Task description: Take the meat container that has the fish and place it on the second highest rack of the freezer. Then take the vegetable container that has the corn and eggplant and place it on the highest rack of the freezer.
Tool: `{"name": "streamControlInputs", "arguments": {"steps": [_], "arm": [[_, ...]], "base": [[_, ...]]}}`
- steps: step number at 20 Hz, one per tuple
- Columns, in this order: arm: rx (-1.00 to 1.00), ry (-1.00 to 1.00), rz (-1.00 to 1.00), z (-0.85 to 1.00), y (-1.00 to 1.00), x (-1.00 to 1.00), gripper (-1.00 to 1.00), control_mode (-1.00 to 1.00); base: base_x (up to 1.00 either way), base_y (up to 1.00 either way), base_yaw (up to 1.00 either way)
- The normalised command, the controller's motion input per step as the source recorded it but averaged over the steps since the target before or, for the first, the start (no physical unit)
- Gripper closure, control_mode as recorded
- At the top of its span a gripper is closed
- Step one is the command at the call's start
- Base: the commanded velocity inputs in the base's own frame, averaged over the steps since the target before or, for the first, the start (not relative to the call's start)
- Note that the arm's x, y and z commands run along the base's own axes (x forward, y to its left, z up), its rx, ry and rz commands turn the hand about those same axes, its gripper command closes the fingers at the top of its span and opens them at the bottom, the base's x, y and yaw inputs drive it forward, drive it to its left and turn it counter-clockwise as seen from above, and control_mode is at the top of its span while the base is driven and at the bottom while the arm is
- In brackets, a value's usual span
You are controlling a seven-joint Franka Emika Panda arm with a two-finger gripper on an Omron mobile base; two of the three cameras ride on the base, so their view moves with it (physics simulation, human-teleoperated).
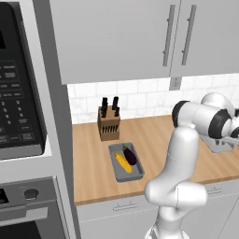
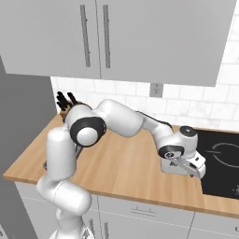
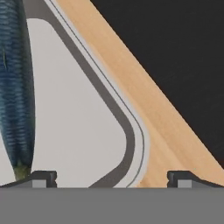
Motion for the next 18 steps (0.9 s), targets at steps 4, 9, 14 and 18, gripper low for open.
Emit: {"name": "streamControlInputs", "arguments": {"steps": [4,9,14,18], "arm": [[0.0,0.0,0.0,-0.28,0.0,0.0,-1.0,-1.0],[0.01,0.0,0.0,-0.06,0.0,0.0,-1.0,-1.0],[0.03,0.0,0.0,-0.02,0.0,0.0,-1.0,-1.0],[0.01,0.0,-0.03,-0.07,-0.04,0.18,-1.0,-1.0]], "base": [[0.0,0.0,0.0],[0.0,0.0,0.0],[0.0,0.0,0.0],[0.0,0.0,0.0]]}}
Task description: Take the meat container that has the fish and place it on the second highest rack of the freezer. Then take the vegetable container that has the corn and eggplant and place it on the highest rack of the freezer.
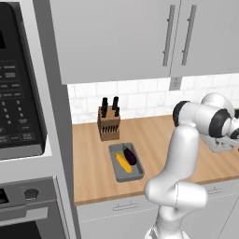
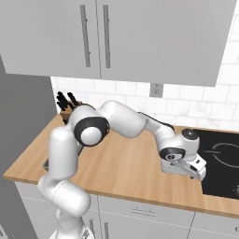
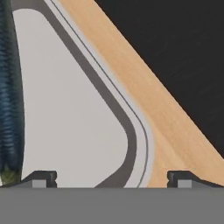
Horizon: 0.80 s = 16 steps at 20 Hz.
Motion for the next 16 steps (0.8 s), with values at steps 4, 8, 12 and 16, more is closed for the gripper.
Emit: {"name": "streamControlInputs", "arguments": {"steps": [4,8,12,16], "arm": [[0.0,0.0,-0.1,-0.01,-0.45,0.0,-1.0,-1.0],[0.0,0.0,-0.01,0.0,-0.38,-0.37,-1.0,-1.0],[0.0,0.0,0.02,0.0,-0.03,-0.4,-1.0,-1.0],[0.0,0.0,0.04,0.0,0.0,-0.22,-1.0,-1.0]], "base": [[0.0,0.0,0.0],[0.0,0.0,0.0],[0.0,0.0,0.0],[0.0,0.0,0.0]]}}
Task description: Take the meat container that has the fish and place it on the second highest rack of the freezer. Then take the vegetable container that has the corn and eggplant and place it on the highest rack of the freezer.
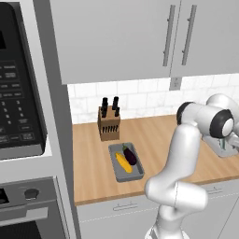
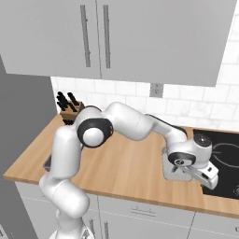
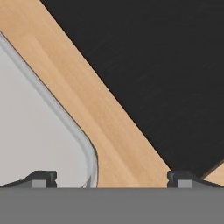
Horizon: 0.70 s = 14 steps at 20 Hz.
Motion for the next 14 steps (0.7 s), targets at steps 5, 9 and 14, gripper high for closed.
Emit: {"name": "streamControlInputs", "arguments": {"steps": [5,9,14], "arm": [[0.0,0.0,0.01,-0.08,0.2,-0.01,-1.0,-1.0],[0.0,0.0,0.0,-0.19,0.16,0.0,-1.0,-1.0],[0.0,0.0,0.0,-0.18,0.03,0.0,-1.0,-1.0]], "base": [[0.0,0.0,0.0],[0.0,0.0,0.0],[0.0,0.0,0.0]]}}
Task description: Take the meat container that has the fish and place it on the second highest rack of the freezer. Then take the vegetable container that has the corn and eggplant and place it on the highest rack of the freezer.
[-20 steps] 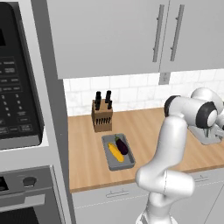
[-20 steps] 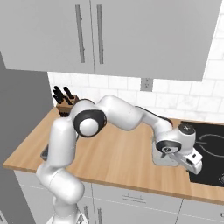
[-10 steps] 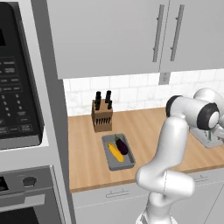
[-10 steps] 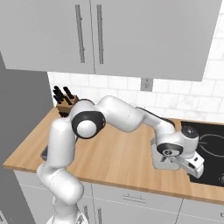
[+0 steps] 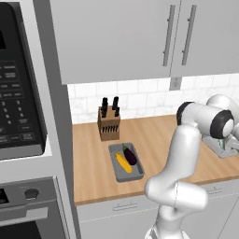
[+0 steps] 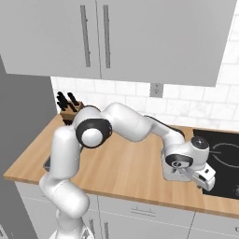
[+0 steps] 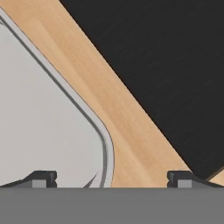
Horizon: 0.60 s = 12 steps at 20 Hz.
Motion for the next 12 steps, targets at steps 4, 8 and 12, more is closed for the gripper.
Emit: {"name": "streamControlInputs", "arguments": {"steps": [4,8,12], "arm": [[0.0,0.0,0.0,-0.12,0.0,0.0,1.0,-1.0],[0.0,0.0,0.0,0.0,0.0,0.0,1.0,-1.0],[0.0,0.0,0.0,0.0,0.0,0.0,1.0,-1.0]], "base": [[0.0,0.0,0.0],[0.0,0.0,0.0],[0.0,0.0,0.0]]}}
